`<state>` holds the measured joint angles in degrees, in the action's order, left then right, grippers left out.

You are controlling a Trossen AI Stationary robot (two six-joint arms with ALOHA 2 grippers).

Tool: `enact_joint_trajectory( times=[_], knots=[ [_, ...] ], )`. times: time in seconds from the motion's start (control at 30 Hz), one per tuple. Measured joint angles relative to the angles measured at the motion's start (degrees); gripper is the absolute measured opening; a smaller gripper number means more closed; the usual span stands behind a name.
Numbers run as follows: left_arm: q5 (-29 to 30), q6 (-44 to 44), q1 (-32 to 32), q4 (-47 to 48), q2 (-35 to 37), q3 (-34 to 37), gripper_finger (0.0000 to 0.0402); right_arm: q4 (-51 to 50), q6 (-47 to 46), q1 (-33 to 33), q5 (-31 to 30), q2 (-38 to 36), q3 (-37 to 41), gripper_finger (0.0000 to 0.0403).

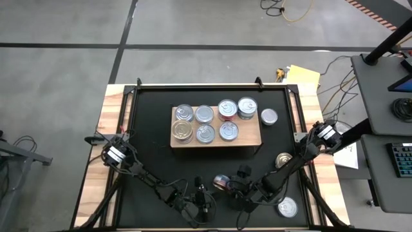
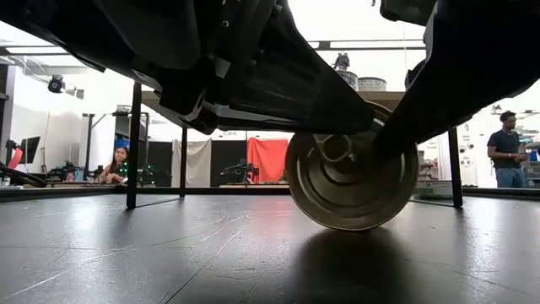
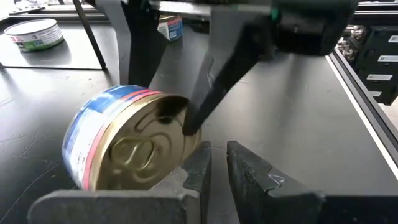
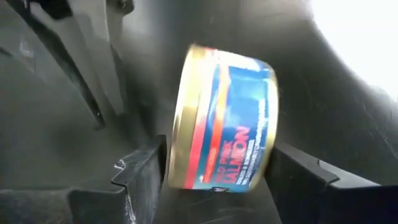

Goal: Stack canned seafood by type on shelf
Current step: Stack the blue tuna can on the blue tuna can

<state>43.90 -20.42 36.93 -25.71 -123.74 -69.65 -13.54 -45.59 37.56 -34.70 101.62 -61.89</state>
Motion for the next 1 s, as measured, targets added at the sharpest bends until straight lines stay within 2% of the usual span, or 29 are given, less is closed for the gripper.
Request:
enact_joint_trajectory(
  times=[0.17, 0.43, 0.77, 1.0],
  knots=[
    [-0.81, 0.48, 0.0, 0.22, 0.0, 0.0, 0.0037, 3.18, 6.23, 0.0, -0.01, 2.24, 0.05, 0.0231],
    [-1.87, 1.1, 0.07, 0.39, 0.0, 0.0, 0.0037, 3.28, 6.89, -0.07, -1.29, 3.0, 0.05, 0.0193],
    [-3.48, 3.8, 1.71, 0.65, 1.55, 0.0, 0.0037, 1.58, 8.11, 0.48, -0.72, 2.38, -0.2, 0.0193],
    [-4.13, 9.79, 5.55, 1.7, 6.16, 0.02, 0.0037, -3.29, 5.74, 2.11, 3.48, -2.86, 0.35, 0.0192]
  ],
)
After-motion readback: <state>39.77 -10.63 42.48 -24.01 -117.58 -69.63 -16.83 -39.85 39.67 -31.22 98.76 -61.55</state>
